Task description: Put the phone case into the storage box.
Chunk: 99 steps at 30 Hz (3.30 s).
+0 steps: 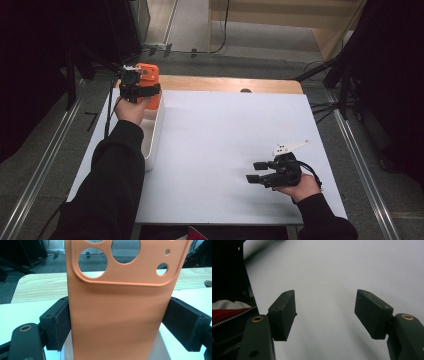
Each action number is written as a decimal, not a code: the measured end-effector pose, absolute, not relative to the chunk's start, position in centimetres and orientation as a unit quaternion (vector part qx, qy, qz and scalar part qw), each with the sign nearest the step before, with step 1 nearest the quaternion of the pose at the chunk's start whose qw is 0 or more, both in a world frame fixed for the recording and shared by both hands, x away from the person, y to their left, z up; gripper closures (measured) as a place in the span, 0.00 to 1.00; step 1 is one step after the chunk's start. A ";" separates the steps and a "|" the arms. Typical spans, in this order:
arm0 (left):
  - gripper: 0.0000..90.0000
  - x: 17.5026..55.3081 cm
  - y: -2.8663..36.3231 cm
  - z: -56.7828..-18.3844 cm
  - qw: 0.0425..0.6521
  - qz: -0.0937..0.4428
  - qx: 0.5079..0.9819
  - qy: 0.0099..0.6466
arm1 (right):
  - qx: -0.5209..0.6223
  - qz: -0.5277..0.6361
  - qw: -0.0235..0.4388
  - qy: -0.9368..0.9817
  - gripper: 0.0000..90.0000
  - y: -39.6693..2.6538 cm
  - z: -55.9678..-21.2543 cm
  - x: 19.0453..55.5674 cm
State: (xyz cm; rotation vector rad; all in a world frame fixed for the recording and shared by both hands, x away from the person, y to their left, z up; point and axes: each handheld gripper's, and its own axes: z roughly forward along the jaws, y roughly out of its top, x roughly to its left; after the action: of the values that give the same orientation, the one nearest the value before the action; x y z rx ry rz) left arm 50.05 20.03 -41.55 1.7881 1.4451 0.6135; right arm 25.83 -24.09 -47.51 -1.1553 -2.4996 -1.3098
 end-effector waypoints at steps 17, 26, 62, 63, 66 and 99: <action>0.16 50.1 19.8 -41.9 0.360 0.228 0.700 0.573 | -0.376 -0.430 0.047 -0.819 0.36 -24.0 -47.5 25.8; 0.11 50.2 19.8 -42.0 0.356 0.214 0.704 0.575 | -0.375 -0.429 0.049 -0.820 0.36 -24.0 -47.5 25.8; 0.08 49.1 21.1 -39.4 0.367 0.192 0.712 0.567 | -0.375 -0.429 0.052 -0.820 0.37 -24.0 -47.5 25.8; 0.08 49.0 21.1 -39.4 0.370 0.191 0.712 0.566 | -0.375 -0.429 0.053 -0.820 0.37 -24.0 -47.5 25.8; 0.08 48.8 21.1 -39.2 0.368 0.187 0.716 0.563 | -0.375 -0.430 0.052 -0.820 0.37 -24.0 -47.5 25.8; 0.10 46.2 20.8 -36.2 0.409 0.125 0.760 0.489 | -0.373 -0.428 0.051 -0.821 0.37 -24.0 -47.5 26.0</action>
State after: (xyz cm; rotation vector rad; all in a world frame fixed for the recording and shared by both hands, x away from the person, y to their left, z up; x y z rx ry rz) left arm 46.21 20.77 -36.19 1.9151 1.2316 0.3159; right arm 25.95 -23.97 -47.54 -1.1369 -2.5006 -1.3035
